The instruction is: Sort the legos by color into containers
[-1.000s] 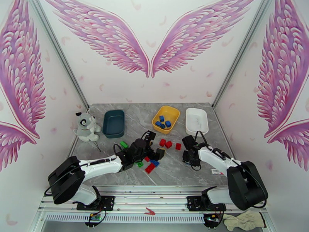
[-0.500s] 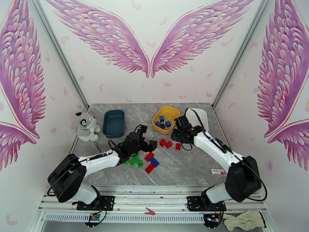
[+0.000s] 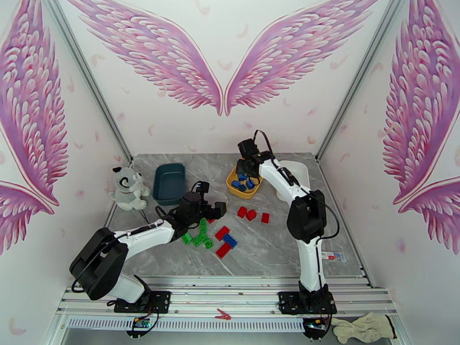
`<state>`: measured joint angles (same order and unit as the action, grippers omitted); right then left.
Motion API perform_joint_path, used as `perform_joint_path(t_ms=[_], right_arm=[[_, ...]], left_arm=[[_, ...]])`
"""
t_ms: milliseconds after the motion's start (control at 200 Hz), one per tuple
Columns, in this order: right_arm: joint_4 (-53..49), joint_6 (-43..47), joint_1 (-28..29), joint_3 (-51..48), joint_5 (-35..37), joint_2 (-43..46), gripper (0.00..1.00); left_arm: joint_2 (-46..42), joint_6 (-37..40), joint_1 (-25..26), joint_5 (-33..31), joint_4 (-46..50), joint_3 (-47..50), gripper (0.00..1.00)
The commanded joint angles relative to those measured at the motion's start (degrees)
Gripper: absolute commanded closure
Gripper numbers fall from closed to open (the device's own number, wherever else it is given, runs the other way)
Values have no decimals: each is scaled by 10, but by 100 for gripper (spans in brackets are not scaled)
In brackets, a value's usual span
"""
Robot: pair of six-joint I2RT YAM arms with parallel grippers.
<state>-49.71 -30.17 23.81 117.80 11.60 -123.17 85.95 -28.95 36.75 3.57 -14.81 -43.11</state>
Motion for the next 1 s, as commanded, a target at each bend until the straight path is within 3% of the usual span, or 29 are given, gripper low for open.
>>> perform_joint_path(t_ms=[0,180,515,790,995], right_arm=[[-44,24,9,15,37,14,28],[-7,50,33,-98,26,107,27],[72,45,87,-440,-66,349,21],[51,11,239,-621,-36,444,19],[60,-51,345,-701,12,440,22]], left_arm=[[-32,-1,-1,-5,15,11,1],[-53,-2,-3,-19,17,22,1],[-87,-54,-31,-4,1,57,1],[-85,-123,-62,35,-47,96,1],[-58,-166,-62,62,-91,110,1]])
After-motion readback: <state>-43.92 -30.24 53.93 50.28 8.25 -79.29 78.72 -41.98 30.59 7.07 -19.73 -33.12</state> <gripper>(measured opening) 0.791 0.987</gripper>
